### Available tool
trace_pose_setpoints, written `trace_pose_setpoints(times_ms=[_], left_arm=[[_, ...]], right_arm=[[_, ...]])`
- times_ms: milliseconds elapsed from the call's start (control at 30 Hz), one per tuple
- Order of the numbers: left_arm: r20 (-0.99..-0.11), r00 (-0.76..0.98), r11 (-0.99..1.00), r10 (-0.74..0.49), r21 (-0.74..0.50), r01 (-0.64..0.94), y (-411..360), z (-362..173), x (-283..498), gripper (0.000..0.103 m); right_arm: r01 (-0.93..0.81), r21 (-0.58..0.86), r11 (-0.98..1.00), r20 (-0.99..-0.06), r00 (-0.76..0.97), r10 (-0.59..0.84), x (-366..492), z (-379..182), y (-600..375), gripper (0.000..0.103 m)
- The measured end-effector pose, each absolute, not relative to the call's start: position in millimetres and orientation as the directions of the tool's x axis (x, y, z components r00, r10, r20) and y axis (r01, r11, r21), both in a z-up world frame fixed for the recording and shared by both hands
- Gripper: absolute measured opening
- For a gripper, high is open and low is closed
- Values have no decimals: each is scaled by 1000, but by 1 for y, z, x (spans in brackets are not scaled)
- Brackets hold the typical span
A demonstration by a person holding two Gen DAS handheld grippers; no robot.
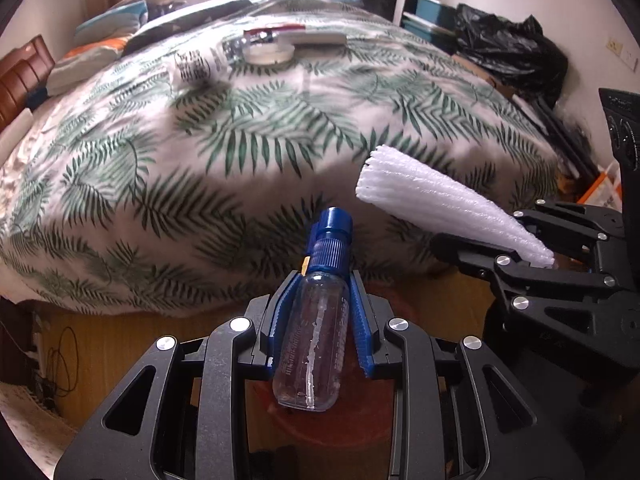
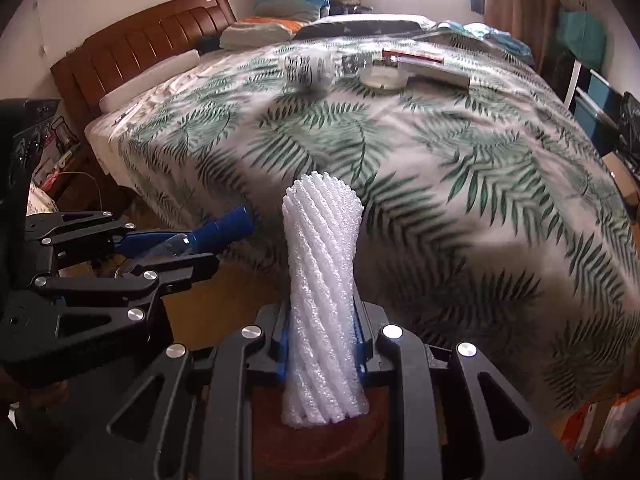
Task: Collect trash
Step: 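Carry both items over the wastebasket and open both tools to drop them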
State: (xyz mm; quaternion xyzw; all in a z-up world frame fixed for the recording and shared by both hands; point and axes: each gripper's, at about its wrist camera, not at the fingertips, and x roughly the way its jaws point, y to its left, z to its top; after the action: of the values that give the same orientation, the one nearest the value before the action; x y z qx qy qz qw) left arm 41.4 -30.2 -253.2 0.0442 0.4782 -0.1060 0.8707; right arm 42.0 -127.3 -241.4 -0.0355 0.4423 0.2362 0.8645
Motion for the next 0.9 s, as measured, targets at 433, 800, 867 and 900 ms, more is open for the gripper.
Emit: trace_pose_setpoints(times_ms=[433, 800, 867, 900], left_arm=[[-935, 346, 973, -80, 2, 231, -27, -335, 34, 29], [-983, 177, 974, -55, -14, 224, -28, -410, 56, 29], [-987, 154, 976, -53, -19, 219, -31, -419, 60, 29], [-989, 141, 977, -53, -22, 214, -31, -424, 62, 29]], right_arm=[[-438, 190, 879, -888, 305, 344, 26, -322, -119, 23], [-443, 183, 878, -953, 138, 268, 40, -395, -105, 23], [-437, 189, 880, -960, 109, 260, 44, -407, -102, 23], [-435, 192, 880, -962, 95, 257, 44, -412, -102, 23]])
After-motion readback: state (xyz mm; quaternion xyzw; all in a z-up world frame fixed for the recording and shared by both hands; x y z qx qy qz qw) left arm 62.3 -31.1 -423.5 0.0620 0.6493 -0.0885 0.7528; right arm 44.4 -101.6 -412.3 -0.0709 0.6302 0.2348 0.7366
